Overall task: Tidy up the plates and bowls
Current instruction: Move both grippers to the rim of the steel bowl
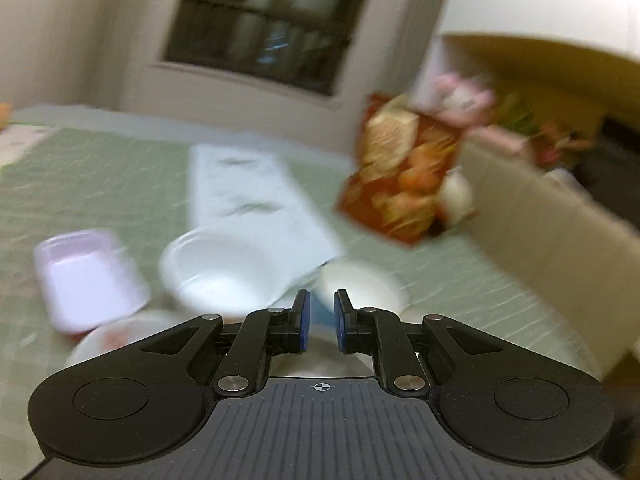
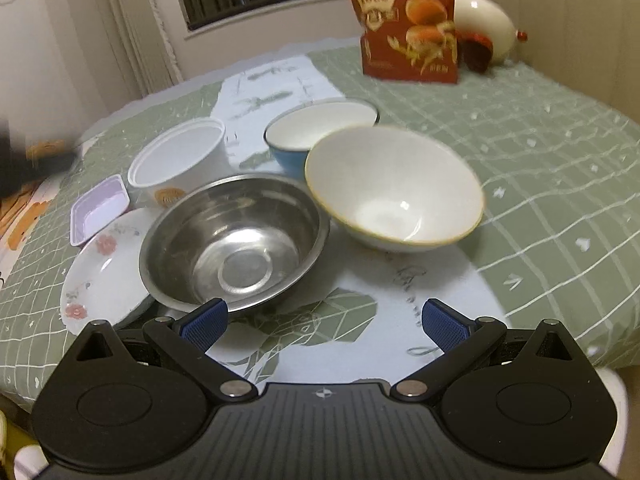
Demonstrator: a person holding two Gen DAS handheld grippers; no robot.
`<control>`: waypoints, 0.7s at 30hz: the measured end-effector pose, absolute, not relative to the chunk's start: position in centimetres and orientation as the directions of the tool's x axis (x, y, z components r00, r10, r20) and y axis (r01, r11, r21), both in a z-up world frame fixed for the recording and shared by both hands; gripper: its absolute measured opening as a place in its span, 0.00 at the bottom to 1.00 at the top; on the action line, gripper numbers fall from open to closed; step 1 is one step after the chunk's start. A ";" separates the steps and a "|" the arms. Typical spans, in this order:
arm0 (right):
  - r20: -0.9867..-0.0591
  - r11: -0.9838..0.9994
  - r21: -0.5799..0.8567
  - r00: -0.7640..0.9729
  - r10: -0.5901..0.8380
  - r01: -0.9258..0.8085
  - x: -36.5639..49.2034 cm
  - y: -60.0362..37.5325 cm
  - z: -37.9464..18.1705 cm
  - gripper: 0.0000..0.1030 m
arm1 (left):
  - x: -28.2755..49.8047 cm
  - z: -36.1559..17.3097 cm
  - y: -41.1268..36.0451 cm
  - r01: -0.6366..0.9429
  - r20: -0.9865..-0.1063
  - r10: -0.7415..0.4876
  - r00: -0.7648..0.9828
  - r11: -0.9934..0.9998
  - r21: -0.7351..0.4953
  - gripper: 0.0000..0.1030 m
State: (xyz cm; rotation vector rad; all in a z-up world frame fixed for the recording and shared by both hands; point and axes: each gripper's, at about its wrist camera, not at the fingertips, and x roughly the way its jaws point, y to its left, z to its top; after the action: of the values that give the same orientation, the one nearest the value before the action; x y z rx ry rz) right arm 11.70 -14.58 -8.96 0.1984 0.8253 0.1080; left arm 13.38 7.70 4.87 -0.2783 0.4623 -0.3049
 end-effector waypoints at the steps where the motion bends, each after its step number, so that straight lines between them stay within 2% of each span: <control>1: -0.724 0.976 0.216 0.668 0.173 -0.018 11.9 -14.4 -9.2 1.00 | 14.1 4.9 8.1 0.270 -0.366 -0.404 0.838 0.891 -0.364 0.14; 4: -0.736 0.978 0.205 0.656 0.169 -0.021 12.4 -13.5 -9.7 1.00 | 14.8 3.6 9.3 0.331 -0.344 -0.464 0.816 0.864 -0.380 0.14; 6: -0.741 0.976 0.217 0.647 0.179 -0.022 12.7 -13.0 -10.0 1.00 | 15.2 1.8 10.8 0.314 -0.362 -0.464 0.809 0.860 -0.402 0.14; 9: -0.736 0.957 0.290 0.635 0.235 -0.019 13.7 -12.4 -10.5 1.00 | 16.8 0.1 13.0 0.252 -0.432 -0.471 0.769 0.845 -0.472 0.14; 12: -0.731 0.926 0.377 0.616 0.294 0.005 14.9 -12.1 -11.3 1.00 | 18.5 -1.8 14.7 0.164 -0.551 -0.442 0.708 0.861 -0.481 0.14; 14: -0.731 0.909 0.415 0.607 0.312 0.033 15.6 -12.1 -11.8 1.00 | 19.6 -3.1 15.5 0.134 -0.600 -0.461 0.654 0.851 -0.508 0.14; 19: -0.757 0.885 0.452 0.574 0.313 0.112 16.9 -12.5 -13.7 1.00 | 21.1 -4.1 15.5 0.202 -0.562 -0.522 0.641 0.822 -0.533 0.14; 21: -0.754 0.887 0.447 0.580 0.308 0.111 16.7 -12.3 -13.8 1.00 | 21.6 -4.2 15.0 0.190 -0.584 -0.511 0.631 0.831 -0.523 0.14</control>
State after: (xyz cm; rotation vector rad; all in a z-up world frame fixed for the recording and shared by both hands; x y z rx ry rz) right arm 16.68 -12.30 -13.84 0.4837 0.9545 0.1202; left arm 21.61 14.96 -4.21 -0.4402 0.7932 -0.4165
